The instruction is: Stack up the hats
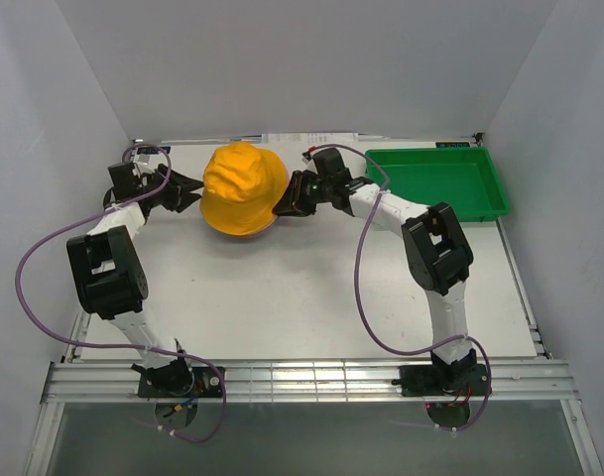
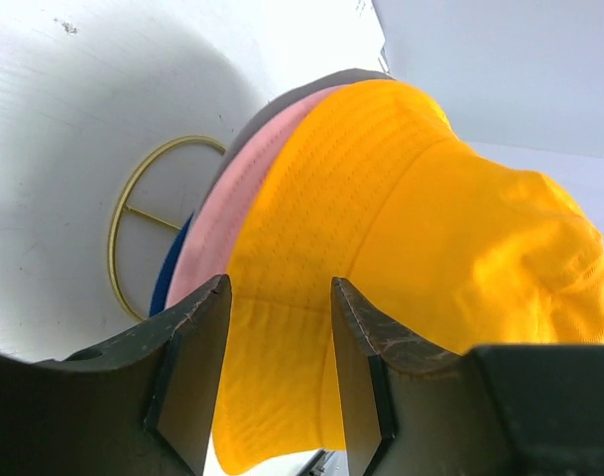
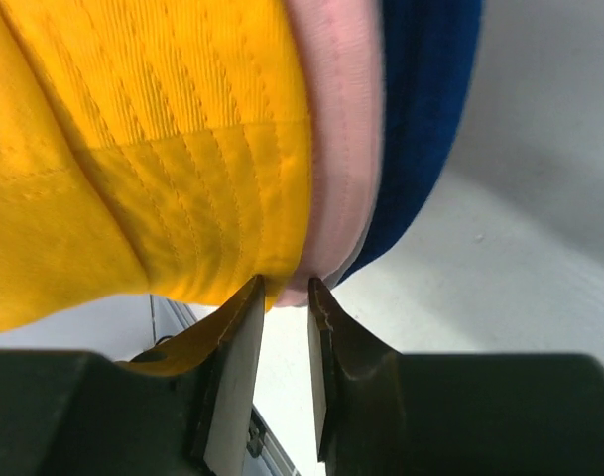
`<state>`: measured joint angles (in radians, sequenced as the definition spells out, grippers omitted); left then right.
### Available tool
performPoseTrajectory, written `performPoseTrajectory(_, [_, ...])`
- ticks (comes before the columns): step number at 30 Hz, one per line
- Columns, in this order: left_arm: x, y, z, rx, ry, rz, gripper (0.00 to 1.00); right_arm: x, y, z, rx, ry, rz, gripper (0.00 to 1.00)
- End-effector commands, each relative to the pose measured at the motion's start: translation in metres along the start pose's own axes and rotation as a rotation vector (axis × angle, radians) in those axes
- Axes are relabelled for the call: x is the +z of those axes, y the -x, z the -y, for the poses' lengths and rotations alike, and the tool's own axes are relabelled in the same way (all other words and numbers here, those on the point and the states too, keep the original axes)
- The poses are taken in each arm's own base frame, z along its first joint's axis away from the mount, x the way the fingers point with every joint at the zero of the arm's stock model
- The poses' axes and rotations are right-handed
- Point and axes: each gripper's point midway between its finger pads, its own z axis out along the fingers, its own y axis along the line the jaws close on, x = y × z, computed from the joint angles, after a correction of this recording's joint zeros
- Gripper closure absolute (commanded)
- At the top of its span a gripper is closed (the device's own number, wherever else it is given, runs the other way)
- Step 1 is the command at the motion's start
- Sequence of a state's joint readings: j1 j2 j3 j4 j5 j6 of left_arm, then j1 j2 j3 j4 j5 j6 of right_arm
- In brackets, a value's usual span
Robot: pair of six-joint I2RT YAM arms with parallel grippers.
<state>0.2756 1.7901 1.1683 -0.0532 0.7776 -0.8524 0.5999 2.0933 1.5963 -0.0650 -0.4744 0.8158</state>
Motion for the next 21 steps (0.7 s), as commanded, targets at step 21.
performPoseTrajectory(21, [-0.033,-0.013,0.022,0.068,-0.021,0.044,0.44,-0.076,0.091,-0.050,-0.216,0.148,0.214,0.55])
